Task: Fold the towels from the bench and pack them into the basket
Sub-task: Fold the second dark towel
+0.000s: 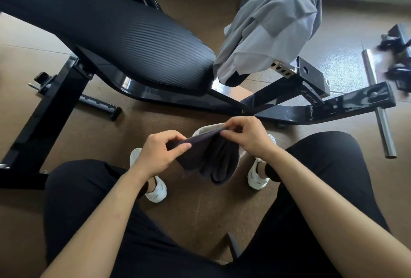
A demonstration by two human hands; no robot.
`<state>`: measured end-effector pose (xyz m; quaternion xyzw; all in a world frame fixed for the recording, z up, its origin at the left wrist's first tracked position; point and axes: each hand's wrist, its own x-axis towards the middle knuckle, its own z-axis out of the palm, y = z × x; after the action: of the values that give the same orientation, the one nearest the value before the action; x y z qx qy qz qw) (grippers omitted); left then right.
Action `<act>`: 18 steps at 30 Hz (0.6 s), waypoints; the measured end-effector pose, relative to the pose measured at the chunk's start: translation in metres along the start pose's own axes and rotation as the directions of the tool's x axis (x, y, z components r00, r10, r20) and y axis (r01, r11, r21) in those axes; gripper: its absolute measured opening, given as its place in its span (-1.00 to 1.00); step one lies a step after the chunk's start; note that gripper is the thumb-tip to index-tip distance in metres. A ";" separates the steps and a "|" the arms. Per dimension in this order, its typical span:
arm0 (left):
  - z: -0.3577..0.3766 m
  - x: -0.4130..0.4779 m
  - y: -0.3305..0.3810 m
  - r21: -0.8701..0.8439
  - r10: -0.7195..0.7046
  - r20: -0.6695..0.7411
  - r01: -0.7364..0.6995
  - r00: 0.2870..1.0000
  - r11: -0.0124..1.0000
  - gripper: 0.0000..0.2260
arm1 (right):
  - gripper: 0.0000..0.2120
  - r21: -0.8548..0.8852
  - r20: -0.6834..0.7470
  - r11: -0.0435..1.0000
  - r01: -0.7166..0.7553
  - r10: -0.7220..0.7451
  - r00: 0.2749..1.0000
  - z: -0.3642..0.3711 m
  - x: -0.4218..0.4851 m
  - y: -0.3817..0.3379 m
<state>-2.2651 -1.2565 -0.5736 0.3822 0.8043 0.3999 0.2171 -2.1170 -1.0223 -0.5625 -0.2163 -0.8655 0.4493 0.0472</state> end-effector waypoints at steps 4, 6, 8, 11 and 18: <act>0.000 -0.002 0.002 0.020 -0.030 -0.047 0.031 0.998 0.999 -0.90 | -0.95 -0.055 -0.035 0.997 -0.056 0.054 0.998 -0.001 -0.002 0.006; 0.001 -0.001 0.001 0.021 -0.054 -0.074 0.055 0.996 0.998 -0.90 | -0.95 -0.046 -0.078 0.995 -0.091 0.087 0.993 0.001 -0.003 0.011; 0.001 0.001 0.000 0.003 -0.078 -0.102 0.079 0.992 0.997 -0.93 | -0.91 -0.035 -0.094 0.993 -0.110 0.106 0.990 -0.001 -0.002 0.014; 0.004 0.004 0.002 -0.040 -0.126 -0.145 0.121 0.981 0.992 -0.95 | -0.73 -0.030 -0.048 0.994 -0.109 0.107 0.993 -0.003 -0.004 0.013; 0.019 0.011 0.016 -0.170 -0.175 -0.147 0.150 0.974 0.974 -0.91 | -0.69 0.063 -0.019 0.996 -0.066 0.067 0.998 0.000 -0.009 0.005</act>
<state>-2.2518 -1.2325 -0.5724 0.2631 0.8137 0.4724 0.2133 -2.1076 -1.0235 -0.5654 -0.2480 -0.8429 0.4751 0.0482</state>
